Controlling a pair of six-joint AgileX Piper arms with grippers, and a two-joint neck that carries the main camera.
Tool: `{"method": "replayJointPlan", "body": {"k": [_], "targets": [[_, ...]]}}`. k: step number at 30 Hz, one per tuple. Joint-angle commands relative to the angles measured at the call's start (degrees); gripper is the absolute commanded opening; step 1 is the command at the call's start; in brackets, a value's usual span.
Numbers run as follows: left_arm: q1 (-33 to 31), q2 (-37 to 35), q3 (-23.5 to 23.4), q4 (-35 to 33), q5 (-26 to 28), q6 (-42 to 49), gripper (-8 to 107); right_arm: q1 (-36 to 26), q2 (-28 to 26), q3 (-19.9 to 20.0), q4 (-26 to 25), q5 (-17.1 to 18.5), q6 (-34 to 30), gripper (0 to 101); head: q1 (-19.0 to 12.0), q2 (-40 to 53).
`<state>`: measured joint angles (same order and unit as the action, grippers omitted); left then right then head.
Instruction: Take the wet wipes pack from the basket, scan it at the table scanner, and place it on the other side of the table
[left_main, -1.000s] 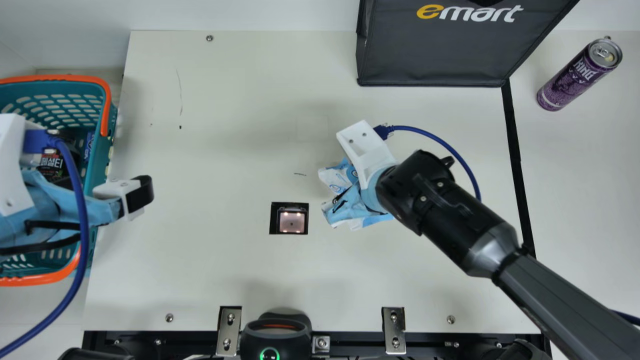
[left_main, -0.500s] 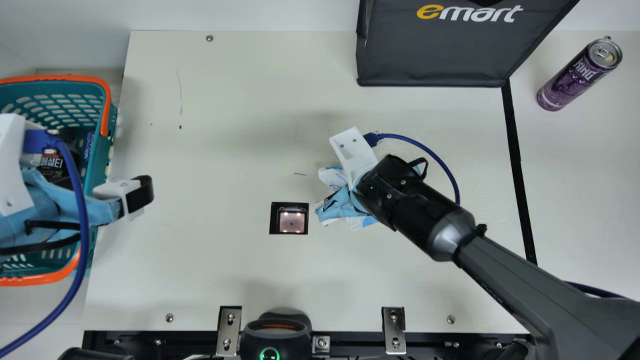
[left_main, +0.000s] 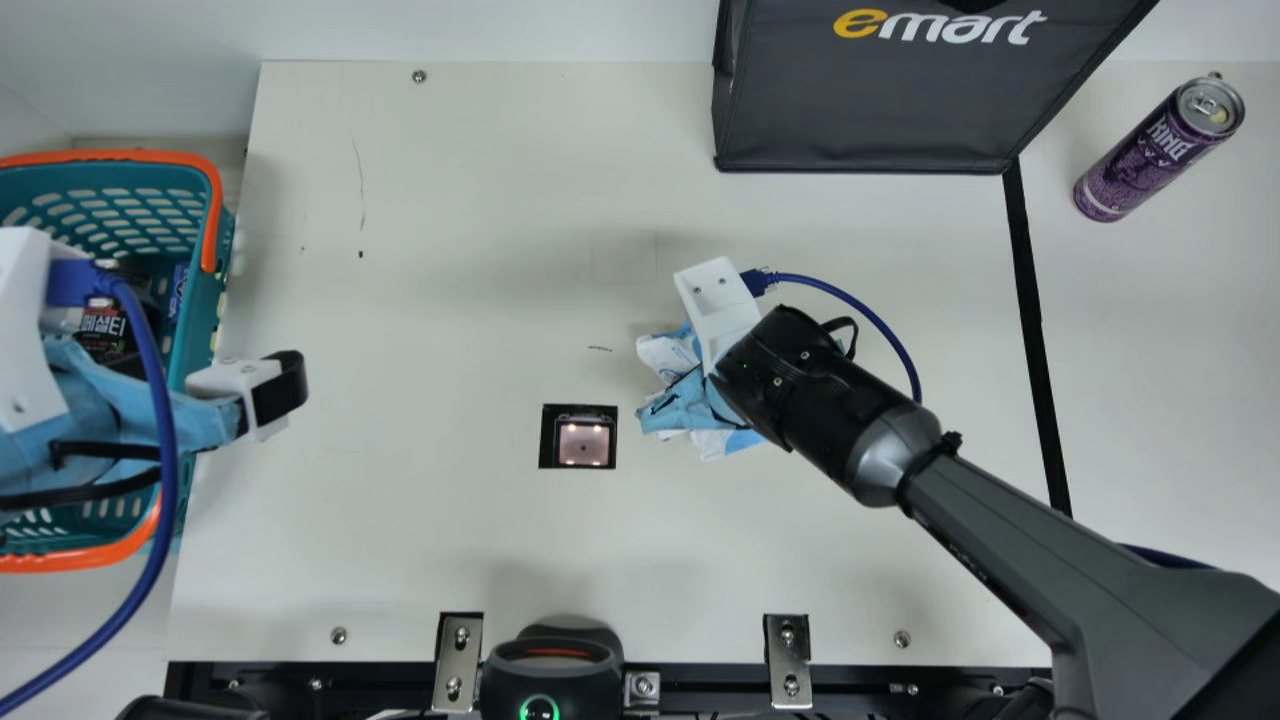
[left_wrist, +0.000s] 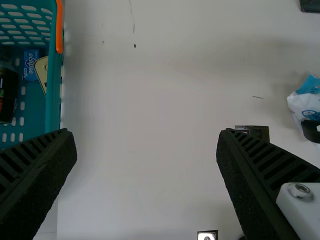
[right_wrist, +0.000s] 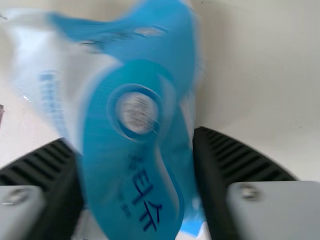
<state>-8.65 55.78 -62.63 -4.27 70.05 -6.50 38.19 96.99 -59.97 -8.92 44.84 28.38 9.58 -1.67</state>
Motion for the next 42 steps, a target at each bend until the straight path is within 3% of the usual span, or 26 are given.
{"method": "replayJointPlan", "body": {"k": [1, 6, 7, 25, 42], "targets": [[0.0, 0.0, 0.0, 0.0, 0.0, 0.0, 90, 0.1, 0.0, -0.1, -0.6, 0.4, 0.3, 35, -1.7, 0.1], [0.0, 0.0, 0.0, 0.0, 0.0, 0.0, 90, 0.5, -0.3, -0.4, -1.4, 1.0, 1.1, 2, -1.7, 0.1], [0.0, 0.0, 0.0, 0.0, 0.0, 0.0, 90, 0.6, -0.5, -0.5, -1.6, 1.1, 1.2, 0, -1.7, 0.1], [0.0, 0.0, 0.0, 0.0, 0.0, 0.0, 90, -2.1, -5.5, -4.0, -2.0, 5.5, -0.1, 0, -1.7, 0.1], [0.0, 0.0, 0.0, 0.0, 0.0, 0.0, 90, -18.0, -10.1, -2.9, 0.3, 6.8, -4.6, 0, -1.7, 0.1]]}}
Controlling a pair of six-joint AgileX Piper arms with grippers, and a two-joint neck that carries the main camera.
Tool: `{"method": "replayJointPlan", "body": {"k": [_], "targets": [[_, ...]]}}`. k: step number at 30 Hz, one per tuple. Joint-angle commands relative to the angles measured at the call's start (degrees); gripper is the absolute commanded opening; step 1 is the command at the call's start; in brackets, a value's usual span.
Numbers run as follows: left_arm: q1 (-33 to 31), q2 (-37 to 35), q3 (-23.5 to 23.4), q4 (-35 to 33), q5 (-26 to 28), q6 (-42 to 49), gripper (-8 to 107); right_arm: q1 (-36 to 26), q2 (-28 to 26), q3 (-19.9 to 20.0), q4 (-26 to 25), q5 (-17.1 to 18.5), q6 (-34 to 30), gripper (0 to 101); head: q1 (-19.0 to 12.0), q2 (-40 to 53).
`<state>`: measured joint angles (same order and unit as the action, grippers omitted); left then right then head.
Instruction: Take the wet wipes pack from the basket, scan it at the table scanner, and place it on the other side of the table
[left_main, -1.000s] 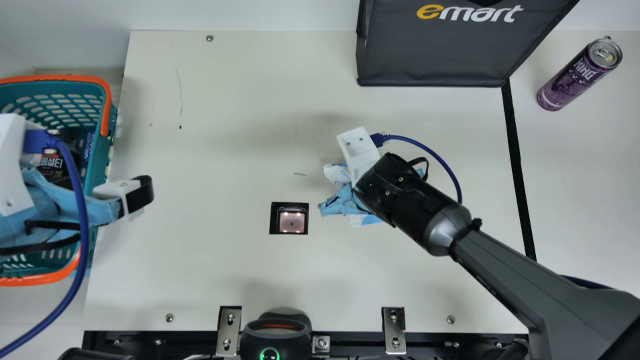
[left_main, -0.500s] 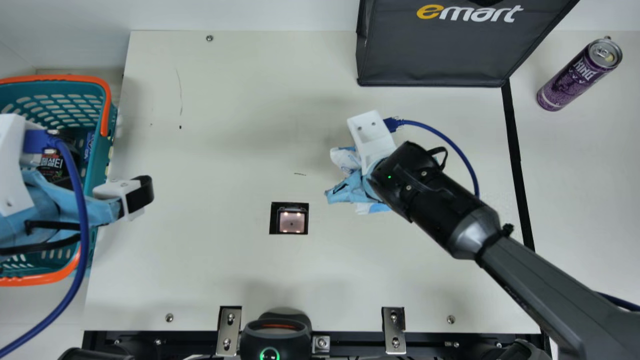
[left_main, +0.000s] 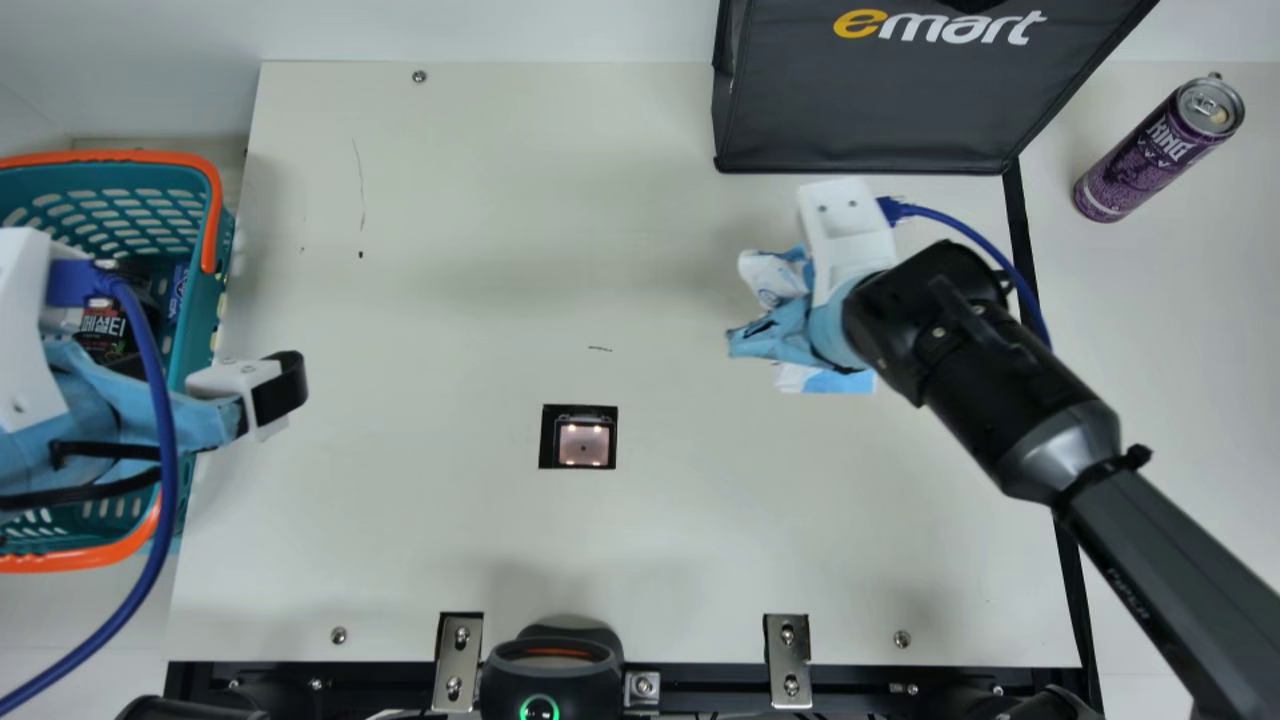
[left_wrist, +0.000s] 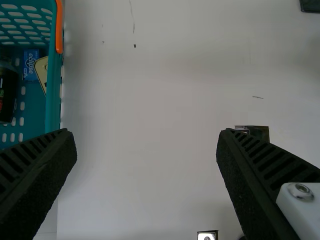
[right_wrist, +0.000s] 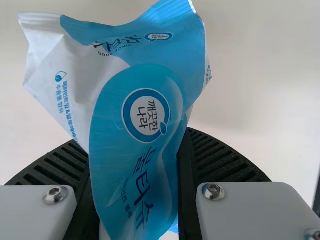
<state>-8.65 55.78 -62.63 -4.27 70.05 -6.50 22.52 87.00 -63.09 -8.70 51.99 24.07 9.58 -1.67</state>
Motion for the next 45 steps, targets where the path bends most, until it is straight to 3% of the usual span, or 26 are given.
{"method": "replayJointPlan", "body": {"k": [1, 12, 21, 33, 45], "targets": [[0.0, 0.0, 0.0, 0.0, 0.0, 0.0, 90, -3.6, -0.3, 0.5, 0.2, -0.4, -0.6, 0, -1.7, 0.1], [0.0, 0.0, 0.0, 0.0, 0.0, 0.0, 90, -17.0, -2.2, 3.2, 0.1, -0.4, -3.8, 0, -1.7, 0.1], [0.0, 0.0, 0.0, 0.0, 0.0, 0.0, 90, -28.6, -1.3, 3.3, 0.8, -0.7, -10.4, 0, -1.7, 0.1], [0.0, 0.0, 0.0, 0.0, 0.0, 0.0, 90, -43.4, 5.3, -1.3, 2.6, -1.2, -24.3, 0, -1.7, 0.1], [0.0, 0.0, 0.0, 0.0, 0.0, 0.0, 90, -51.8, 13.9, -9.3, 4.1, -2.7, -37.1, 0, -1.7, 0.1]]}}
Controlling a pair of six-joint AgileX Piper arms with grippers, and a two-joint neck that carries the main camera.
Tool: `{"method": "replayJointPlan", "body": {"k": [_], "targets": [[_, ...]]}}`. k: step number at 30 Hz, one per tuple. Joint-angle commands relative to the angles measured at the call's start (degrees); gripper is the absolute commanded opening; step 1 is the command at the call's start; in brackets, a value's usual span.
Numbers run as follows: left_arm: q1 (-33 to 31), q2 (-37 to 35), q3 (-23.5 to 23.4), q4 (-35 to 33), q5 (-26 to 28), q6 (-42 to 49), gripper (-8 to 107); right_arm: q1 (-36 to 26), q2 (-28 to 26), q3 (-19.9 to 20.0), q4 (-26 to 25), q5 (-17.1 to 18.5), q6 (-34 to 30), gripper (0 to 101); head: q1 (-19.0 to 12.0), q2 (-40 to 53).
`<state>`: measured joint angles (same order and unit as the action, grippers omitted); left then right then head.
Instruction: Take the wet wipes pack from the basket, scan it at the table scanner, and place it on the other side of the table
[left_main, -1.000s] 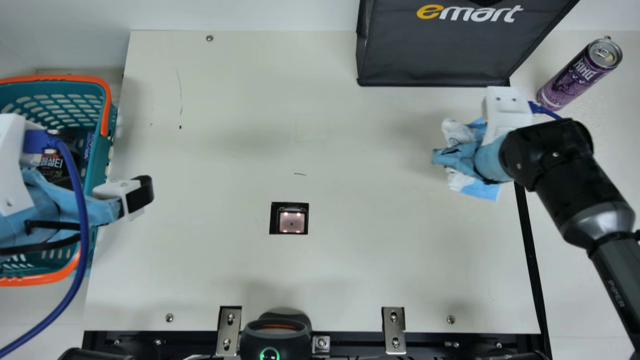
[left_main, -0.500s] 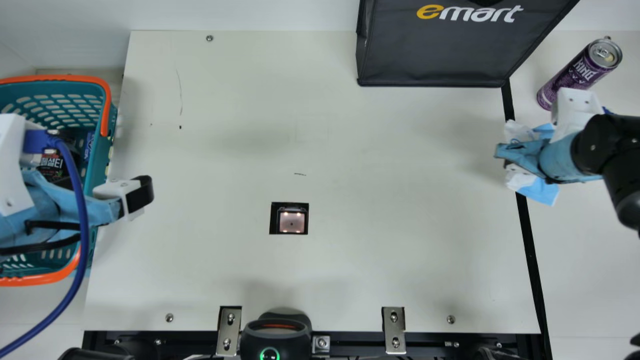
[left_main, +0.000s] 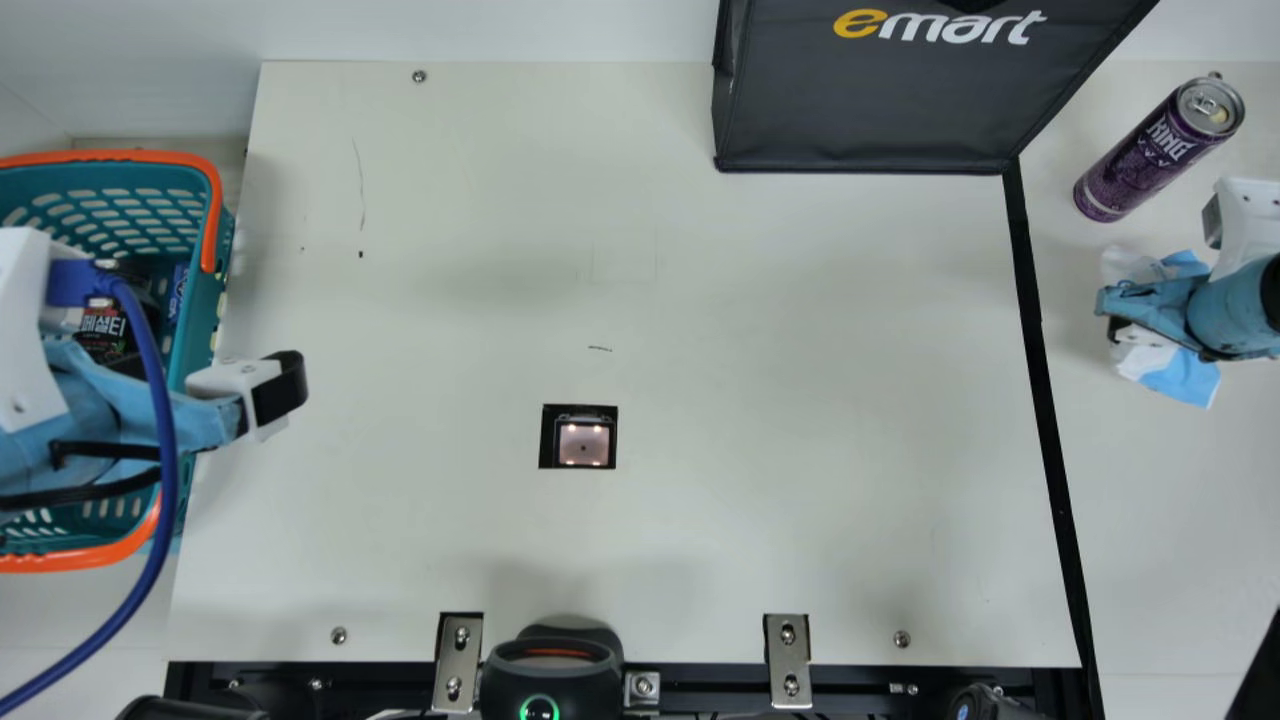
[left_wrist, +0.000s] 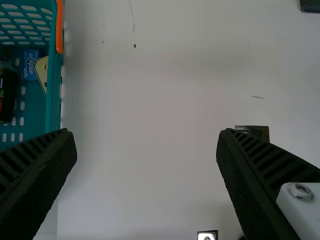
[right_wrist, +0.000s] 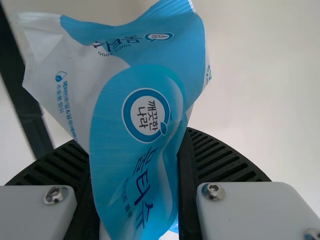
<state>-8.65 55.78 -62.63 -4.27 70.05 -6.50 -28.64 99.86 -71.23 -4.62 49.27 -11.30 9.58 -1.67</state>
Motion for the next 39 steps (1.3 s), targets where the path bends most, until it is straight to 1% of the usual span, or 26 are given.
{"method": "replayJointPlan", "body": {"k": [1, 13, 21, 30, 34, 39], "targets": [[0.0, 0.0, 0.0, 0.0, 0.0, 0.0, 90, -1.1, 1.8, -2.0, 0.2, 0.0, -2.5, 0, -1.7, 0.1], [0.0, 0.0, 0.0, 0.0, 0.0, 0.0, 90, -6.4, 10.9, -12.8, 1.7, 0.4, -9.5, 0, -1.7, 0.1], [0.0, 0.0, 0.0, 0.0, 0.0, 0.0, 90, -8.8, 16.7, -20.0, 2.2, 1.3, -12.7, 0, -1.7, 0.1], [0.0, 0.0, 0.0, 0.0, 0.0, 0.0, 90, -10.4, 21.0, -25.5, 2.0, 2.7, -15.8, 0, -1.7, 0.1], [0.0, 0.0, 0.0, 0.0, 0.0, 0.0, 90, -10.7, 21.8, -26.8, 1.7, 3.3, -16.9, 13, -1.7, 0.1], [0.0, 0.0, 0.0, 0.0, 0.0, 0.0, 90, -11.0, 22.1, -27.5, 1.5, 3.7, -18.0, 30, -1.7, 0.1]]}}
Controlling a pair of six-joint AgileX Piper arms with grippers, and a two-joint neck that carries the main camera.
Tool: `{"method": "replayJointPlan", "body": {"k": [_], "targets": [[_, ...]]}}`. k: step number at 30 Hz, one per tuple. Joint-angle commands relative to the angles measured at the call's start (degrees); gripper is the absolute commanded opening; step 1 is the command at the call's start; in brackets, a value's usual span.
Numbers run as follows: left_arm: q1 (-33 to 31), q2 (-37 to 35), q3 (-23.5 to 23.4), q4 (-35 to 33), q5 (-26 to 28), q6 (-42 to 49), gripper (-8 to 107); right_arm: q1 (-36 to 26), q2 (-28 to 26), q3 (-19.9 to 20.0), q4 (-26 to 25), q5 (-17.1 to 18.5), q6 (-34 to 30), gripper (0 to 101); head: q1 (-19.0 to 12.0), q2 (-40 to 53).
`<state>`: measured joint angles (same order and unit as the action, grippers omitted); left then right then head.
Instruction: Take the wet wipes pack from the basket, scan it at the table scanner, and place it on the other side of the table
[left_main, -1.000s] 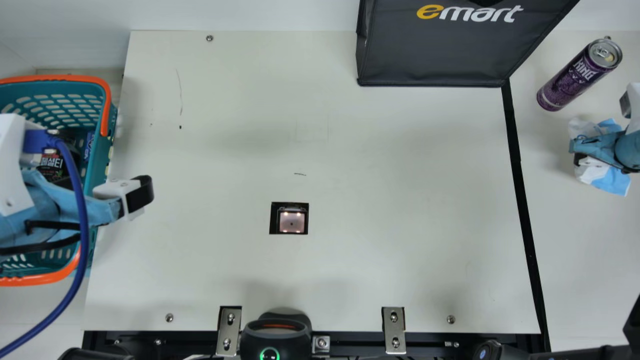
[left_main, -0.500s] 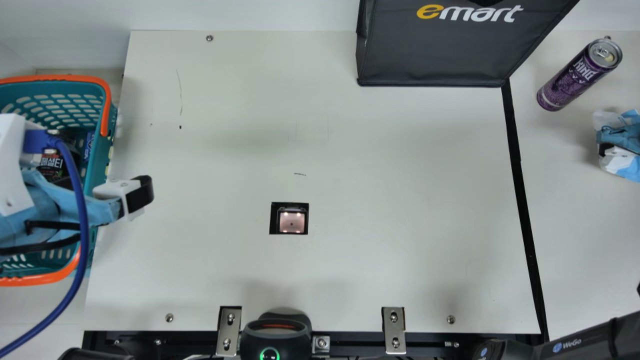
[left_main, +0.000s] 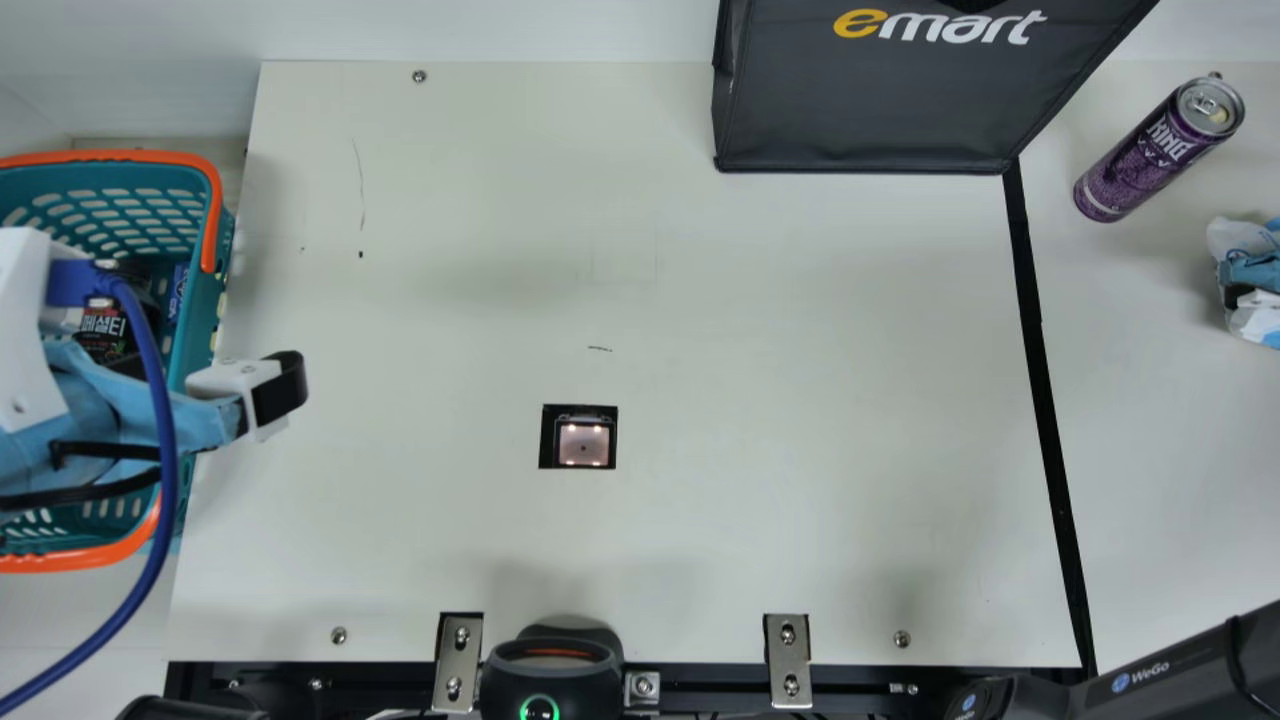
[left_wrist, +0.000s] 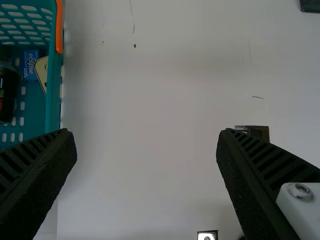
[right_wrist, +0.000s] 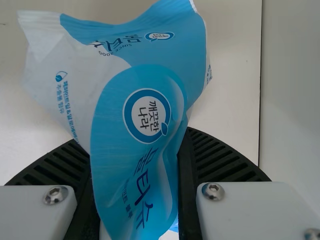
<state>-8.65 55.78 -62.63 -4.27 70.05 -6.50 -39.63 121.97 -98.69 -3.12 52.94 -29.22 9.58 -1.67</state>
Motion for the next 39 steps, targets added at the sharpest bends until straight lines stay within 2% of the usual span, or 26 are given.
{"method": "replayJointPlan", "body": {"k": [1, 11, 19, 30, 39], "targets": [[0.0, 0.0, 0.0, 0.0, 0.0, 0.0, 90, -0.1, 0.0, -0.1, 0.0, 0.1, -0.3, 33, -1.7, 0.1], [0.0, 0.0, 0.0, 0.0, 0.0, 0.0, 90, -0.6, -0.7, 0.5, 0.3, -0.1, -2.0, 67, -1.7, 0.1], [0.0, 0.0, 0.0, 0.0, 0.0, 0.0, 90, -0.7, -3.3, 2.7, 0.4, -1.8, -2.5, 94, -1.7, 0.1], [0.0, 0.0, 0.0, 0.0, 0.0, 0.0, 90, 0.0, -12.9, 10.3, 2.9, -4.0, -0.6, 95, -1.7, 0.1], [0.0, 0.0, 0.0, 0.0, 0.0, 0.0, 90, 2.0, -24.5, 20.6, 4.0, -4.7, 4.9, 95, -1.7, 0.1]]}}
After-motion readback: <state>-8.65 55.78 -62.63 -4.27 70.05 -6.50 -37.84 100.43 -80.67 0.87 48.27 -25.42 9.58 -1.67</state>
